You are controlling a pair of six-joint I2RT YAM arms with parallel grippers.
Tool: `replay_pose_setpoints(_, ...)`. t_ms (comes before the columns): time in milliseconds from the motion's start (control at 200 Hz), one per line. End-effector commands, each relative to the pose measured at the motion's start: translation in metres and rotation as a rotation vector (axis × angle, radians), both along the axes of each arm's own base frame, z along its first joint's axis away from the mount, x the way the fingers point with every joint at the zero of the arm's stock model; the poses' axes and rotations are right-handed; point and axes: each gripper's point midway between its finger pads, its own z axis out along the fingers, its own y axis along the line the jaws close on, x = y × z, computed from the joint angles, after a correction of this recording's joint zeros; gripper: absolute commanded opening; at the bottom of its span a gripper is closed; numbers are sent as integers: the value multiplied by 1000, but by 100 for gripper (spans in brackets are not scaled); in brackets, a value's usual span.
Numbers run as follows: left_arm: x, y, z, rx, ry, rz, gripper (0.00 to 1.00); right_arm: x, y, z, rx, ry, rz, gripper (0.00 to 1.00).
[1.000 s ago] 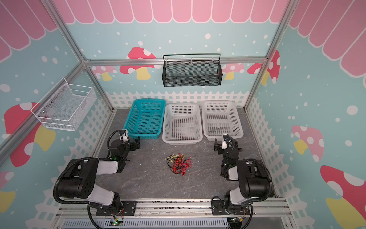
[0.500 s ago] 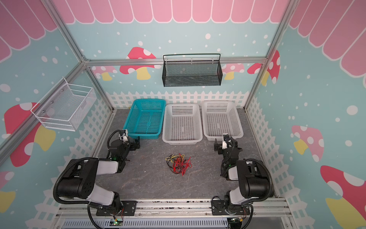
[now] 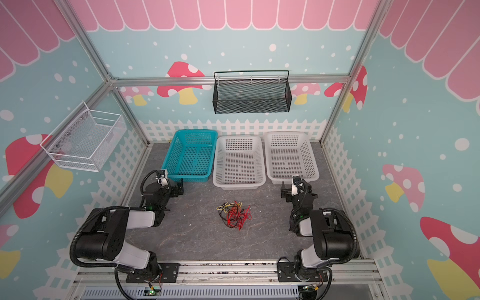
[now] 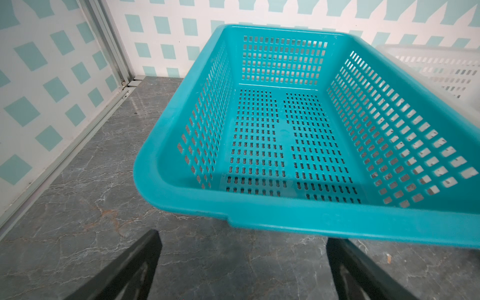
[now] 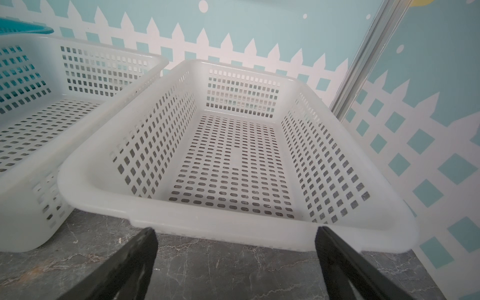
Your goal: Untangle the cables
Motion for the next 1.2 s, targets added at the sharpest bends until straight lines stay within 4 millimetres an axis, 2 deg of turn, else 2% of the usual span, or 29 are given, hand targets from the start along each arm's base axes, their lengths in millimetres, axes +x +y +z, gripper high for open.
replay_pose_setpoints(0,9,0,17,9,-62,-12,100,6,1,12,-18,-46,12,98)
replay_pose_setpoints(215,7,-3,19,10,-71,-33,100,5,3,15,-19,-57,26,98)
replay_pose_setpoints(275,4,-1,25,12,-84,-17,100,5,12,20,-35,-58,75,98)
replay_pose_setpoints(390,-1,8,40,5,-91,36,100,7,11,28,-15,-27,68,98)
replay_pose_setpoints(525,-7,9,58,4,-88,54,100,9,12,34,42,46,69,98)
replay_pose_setpoints(660,-16,12,79,-30,-116,85,100,3,19,44,109,60,95,100)
replay_pose_setpoints(815,-23,4,85,-75,-32,60,100,-2,22,55,206,82,94,97)
replay_pose_setpoints(921,-28,-10,91,-136,-12,28,100,-3,26,59,266,126,104,97)
replay_pose_setpoints(1081,-41,-53,97,-152,-14,-43,100,-10,42,61,343,201,154,96)
replay_pose_setpoints(1196,-54,-86,89,-165,22,-108,100,-20,59,63,381,252,211,94)
